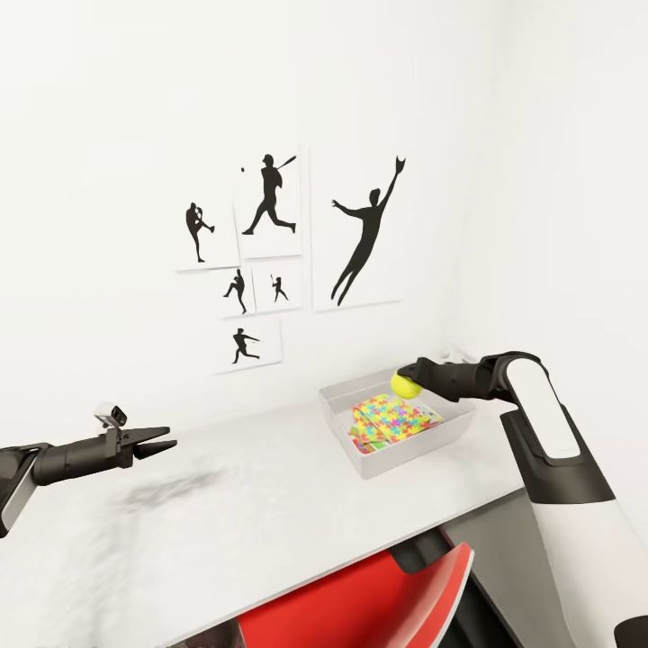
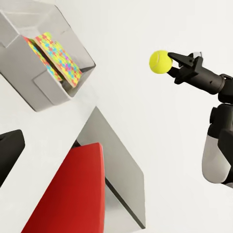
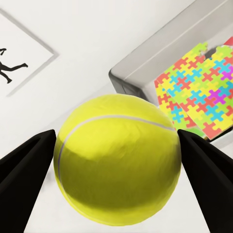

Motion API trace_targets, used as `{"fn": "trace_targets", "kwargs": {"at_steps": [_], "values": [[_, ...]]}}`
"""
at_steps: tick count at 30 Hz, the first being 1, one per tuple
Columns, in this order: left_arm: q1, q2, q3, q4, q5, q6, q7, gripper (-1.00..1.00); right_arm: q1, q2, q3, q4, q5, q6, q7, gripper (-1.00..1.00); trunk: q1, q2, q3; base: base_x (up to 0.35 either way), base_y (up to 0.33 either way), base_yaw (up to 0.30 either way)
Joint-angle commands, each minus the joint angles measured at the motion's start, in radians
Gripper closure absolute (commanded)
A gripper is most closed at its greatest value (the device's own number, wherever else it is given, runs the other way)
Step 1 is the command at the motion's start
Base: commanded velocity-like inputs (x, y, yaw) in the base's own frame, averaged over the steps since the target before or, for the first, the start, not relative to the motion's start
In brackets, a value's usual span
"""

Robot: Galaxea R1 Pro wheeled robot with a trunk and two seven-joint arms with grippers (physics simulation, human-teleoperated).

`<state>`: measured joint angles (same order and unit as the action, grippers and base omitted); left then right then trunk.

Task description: Put all the toys in the child's room - the three board games (two on the bed and one on the table), the two jigsaw puzzles on the table, and the tennis ball on the table - inside the toy box on the table in the child's room.

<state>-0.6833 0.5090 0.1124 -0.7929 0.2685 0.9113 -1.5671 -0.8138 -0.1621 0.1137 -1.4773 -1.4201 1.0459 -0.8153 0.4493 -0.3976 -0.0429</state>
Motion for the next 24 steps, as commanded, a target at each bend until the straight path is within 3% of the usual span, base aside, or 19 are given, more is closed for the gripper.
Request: {"fn": "trace_targets", "kwargs": {"at_steps": [1,7,15,24], "values": [[-0.001,0.000,0.000,0.000,0.000,0.011,-0.004,-1.00,-0.001,-0.001,0.001,-0.001,-0.009,0.001,-0.010,1.00,0.001,-0.002,-0.002,0.000,-0.004,0.003],[-0.001,0.000,0.000,0.000,0.000,0.011,-0.004,-1.00,-0.001,-0.001,0.002,-0.001,-0.010,0.001,-0.010,1.00,0.001,-0.002,-0.002,0.052,-0.055,0.001],[-0.001,-0.001,0.000,0.000,-0.002,0.011,-0.004,-1.00,0.000,-0.002,0.004,-0.004,-0.010,0.001,-0.010,1.00,0.001,-0.002,-0.002,0.209,-0.157,0.011],[-0.001,-0.001,0.000,0.000,0.000,0.011,-0.004,-1.00,0.001,-0.006,0.004,-0.001,-0.011,0.001,-0.009,1.00,0.001,-0.002,-0.002,0.175,-0.076,0.195]]}}
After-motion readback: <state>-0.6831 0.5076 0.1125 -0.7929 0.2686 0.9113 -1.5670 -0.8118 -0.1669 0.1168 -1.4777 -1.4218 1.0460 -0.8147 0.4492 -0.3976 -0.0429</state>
